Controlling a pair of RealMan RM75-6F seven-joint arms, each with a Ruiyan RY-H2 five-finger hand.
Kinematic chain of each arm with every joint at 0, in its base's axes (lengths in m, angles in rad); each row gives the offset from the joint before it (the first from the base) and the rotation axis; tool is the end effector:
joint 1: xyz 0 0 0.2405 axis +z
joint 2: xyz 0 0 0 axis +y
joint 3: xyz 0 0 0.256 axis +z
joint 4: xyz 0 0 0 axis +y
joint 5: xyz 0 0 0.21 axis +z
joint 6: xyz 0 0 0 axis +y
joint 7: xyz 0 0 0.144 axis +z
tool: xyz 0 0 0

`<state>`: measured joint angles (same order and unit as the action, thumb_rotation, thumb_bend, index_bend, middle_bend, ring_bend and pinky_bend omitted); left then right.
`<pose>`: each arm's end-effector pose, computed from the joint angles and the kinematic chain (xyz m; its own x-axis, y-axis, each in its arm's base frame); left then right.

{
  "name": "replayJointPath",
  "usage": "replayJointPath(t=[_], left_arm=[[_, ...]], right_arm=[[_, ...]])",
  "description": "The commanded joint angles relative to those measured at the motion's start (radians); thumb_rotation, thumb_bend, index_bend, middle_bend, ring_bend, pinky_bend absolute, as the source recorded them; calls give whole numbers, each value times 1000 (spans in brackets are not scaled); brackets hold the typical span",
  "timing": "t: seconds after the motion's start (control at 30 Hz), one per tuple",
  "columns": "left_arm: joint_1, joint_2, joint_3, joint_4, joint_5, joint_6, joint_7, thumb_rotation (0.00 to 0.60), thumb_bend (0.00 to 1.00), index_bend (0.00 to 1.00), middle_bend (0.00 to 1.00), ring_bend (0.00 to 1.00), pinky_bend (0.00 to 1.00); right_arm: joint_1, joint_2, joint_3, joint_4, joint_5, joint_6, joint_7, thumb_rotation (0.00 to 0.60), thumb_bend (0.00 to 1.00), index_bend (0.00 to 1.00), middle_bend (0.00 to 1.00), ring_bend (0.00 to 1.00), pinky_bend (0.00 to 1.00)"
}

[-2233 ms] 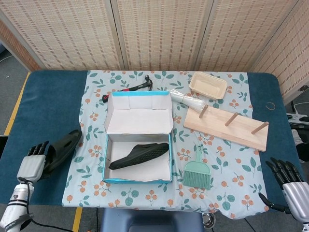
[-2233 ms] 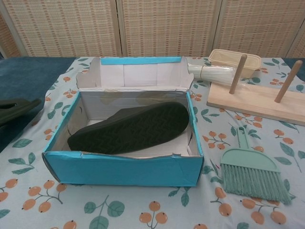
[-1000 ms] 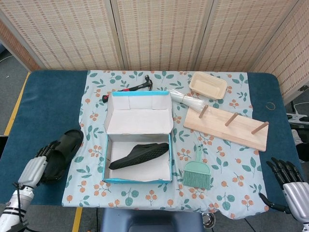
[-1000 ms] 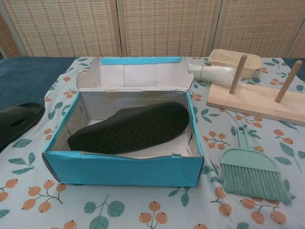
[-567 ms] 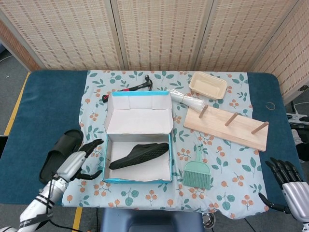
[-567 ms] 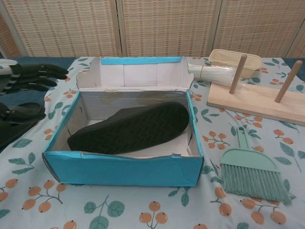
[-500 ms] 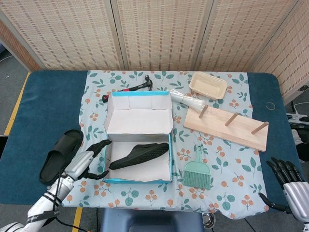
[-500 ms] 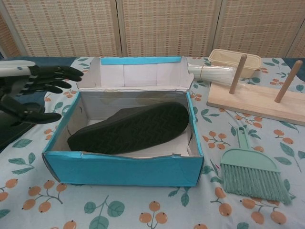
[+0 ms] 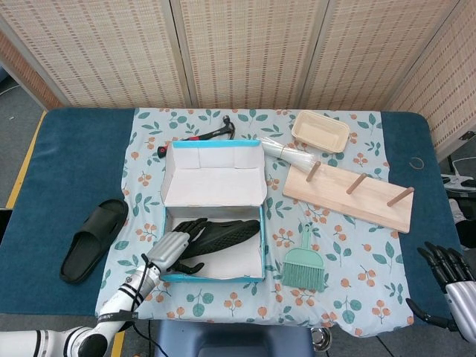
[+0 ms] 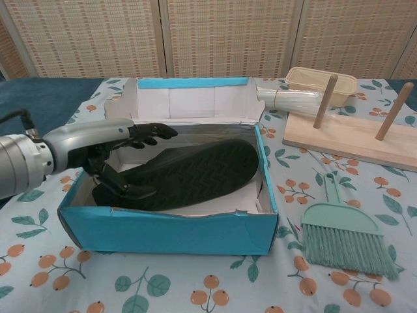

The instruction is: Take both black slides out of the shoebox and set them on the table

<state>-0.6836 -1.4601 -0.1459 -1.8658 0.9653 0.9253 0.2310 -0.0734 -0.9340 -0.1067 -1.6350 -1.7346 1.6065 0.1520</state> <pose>-0.1167 0.2725 -0.0180 0.1038 0.5646 0.8188 0.9692 -0.2422 0.0441 -0.3133 -0.0968 0.1966 0.3942 -0.1231 0.9107 -0.9188 -0.0757 0.3875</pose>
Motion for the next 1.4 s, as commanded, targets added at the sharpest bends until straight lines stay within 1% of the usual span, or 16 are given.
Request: replayJointPath(t=[0.03,0.17,0.23,0.3,0.37,0.43,0.47,0.53,0.6,0.73,0.83,0.93,1.0,1.13,1.23,1.4], left_arm=[[-23,-35,9,34,-40,7,33,600,333,0,0,0,59],[-46,-51,26,62,-108,4,93,600,334,7,0,5,63],[-55,-54,29,65,-140,12,119,600,343,73,41,46,77],[-59,-59,27,61,-168,28,133,600,383,274,214,150,110],[-53,-79,22,66,-177,81,151,600,438,448,375,256,159],[-45,-100,20,70,-179,121,159,600,525,559,499,349,206],[-42,-108,21,75,-172,136,164,600,591,606,557,376,219],[-33,-123,22,84,-156,172,173,600,688,653,616,382,219],[-25,-132,23,86,-130,199,175,600,720,665,633,390,225],[-7,-132,33,66,-35,245,167,600,727,664,632,398,238],[8,-114,40,26,48,281,158,600,741,663,635,398,257],[22,-78,29,-32,100,306,145,600,780,664,641,398,264],[27,-60,23,-44,127,322,151,600,798,664,640,398,266],[47,-43,18,-20,175,360,150,600,790,662,633,388,262],[66,-38,32,9,197,374,146,600,770,662,631,386,258],[103,-53,66,59,246,398,133,600,769,662,631,386,269]], right_arm=[[-2,3,-1,3,-3,6,7,381,216,0,0,0,0],[-3,4,-1,6,-4,8,12,381,217,0,0,0,0],[-1,4,-2,6,-3,4,11,381,217,0,0,0,0],[0,4,-2,5,-2,0,9,381,217,0,0,0,0],[1,4,-2,4,-1,-3,7,380,217,0,0,0,0],[2,4,-2,2,0,-6,4,381,217,0,0,0,0],[2,4,-1,1,0,-7,2,381,217,0,0,0,0],[3,4,-1,-2,3,-11,0,381,217,0,0,0,0],[4,5,-2,-2,3,-15,-2,381,217,0,0,0,0],[5,5,-1,-6,9,-21,-7,381,217,0,0,0,0],[5,5,0,-7,13,-23,-9,380,217,0,0,0,0],[6,4,1,-9,15,-26,-13,381,217,0,0,0,0],[7,3,0,-10,13,-28,-15,381,217,0,0,0,0],[6,3,-2,-12,7,-26,-20,380,217,0,0,0,0],[4,3,-3,-14,5,-24,-24,380,217,0,0,0,0],[4,2,-4,-17,3,-25,-29,381,217,0,0,0,0]])
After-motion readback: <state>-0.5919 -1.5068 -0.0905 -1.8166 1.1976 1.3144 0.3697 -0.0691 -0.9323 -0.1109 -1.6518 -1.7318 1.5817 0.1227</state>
